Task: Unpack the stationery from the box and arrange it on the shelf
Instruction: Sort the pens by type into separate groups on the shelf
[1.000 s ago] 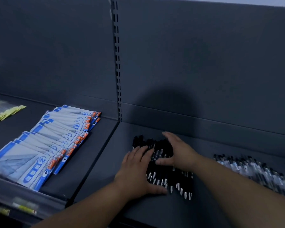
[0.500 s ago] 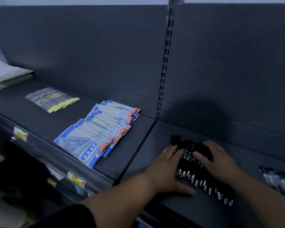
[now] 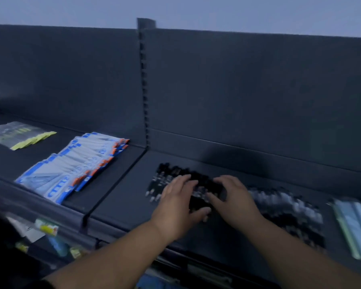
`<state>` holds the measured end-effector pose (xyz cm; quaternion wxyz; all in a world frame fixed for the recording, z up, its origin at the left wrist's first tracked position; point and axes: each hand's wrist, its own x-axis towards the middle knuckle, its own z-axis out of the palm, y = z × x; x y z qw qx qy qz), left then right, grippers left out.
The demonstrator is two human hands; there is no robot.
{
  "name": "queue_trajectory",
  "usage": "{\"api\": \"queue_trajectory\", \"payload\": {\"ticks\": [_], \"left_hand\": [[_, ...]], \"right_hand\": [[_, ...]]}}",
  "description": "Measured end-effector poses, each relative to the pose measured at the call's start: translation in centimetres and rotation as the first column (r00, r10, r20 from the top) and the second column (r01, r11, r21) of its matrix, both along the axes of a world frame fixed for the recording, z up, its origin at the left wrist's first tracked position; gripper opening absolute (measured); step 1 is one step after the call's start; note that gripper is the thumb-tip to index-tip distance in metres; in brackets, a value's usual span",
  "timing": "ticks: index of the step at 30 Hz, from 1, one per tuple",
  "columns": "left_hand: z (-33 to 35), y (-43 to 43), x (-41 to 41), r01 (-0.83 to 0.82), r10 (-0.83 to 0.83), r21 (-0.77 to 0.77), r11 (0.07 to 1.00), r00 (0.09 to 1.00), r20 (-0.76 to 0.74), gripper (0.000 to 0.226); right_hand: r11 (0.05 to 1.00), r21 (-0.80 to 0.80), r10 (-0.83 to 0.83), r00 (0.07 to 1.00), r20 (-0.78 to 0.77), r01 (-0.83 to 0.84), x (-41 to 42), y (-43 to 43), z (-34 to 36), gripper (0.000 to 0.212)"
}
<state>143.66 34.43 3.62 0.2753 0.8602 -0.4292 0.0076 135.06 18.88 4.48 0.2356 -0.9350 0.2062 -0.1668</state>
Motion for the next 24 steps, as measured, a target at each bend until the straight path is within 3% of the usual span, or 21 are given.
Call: {"api": "queue_trajectory", "payload": {"ticks": [4, 8, 14, 19, 24], "left_hand": [[0.2, -6.4, -8.1, 0.058, -0.058, -0.010, 0.998, 0.998, 0.001, 0.065], [-0.1, -13.4, -18.1, 0.097, -0.111, -0.100, 0.990, 0.983, -0.149, 0.059], [-0.8, -20.9, -27.4, 0.090, -0.110, -0.084, 0.992, 0.956, -0.273, 0.062], [-1.6, -22.4, -29.2, 0.160, -0.154, 0.014, 0.987, 0.968, -0.199, 0.088], [-2.3, -24.6, -29.4, 0.186, -0.179, 0.148, 0.971, 0.982, -0.056, 0.100]], "right_hand": [[0.997, -0.003, -0.081, 0.997, 0.007, 0.081, -9.3, -5.2, 1.0, 0.043], [0.983, -0.022, -0.184, 0.982, 0.044, 0.185, -20.2, -12.5, 2.9, 0.038], [0.929, 0.037, -0.369, 0.923, 0.110, 0.368, -33.1, -21.7, 3.8, 0.036], [0.895, 0.117, -0.437, 0.899, 0.037, 0.431, -37.6, -25.9, 2.2, 0.042], [0.954, 0.099, -0.280, 0.958, -0.055, 0.284, -37.5, -26.7, 0.7, 0.054]]}}
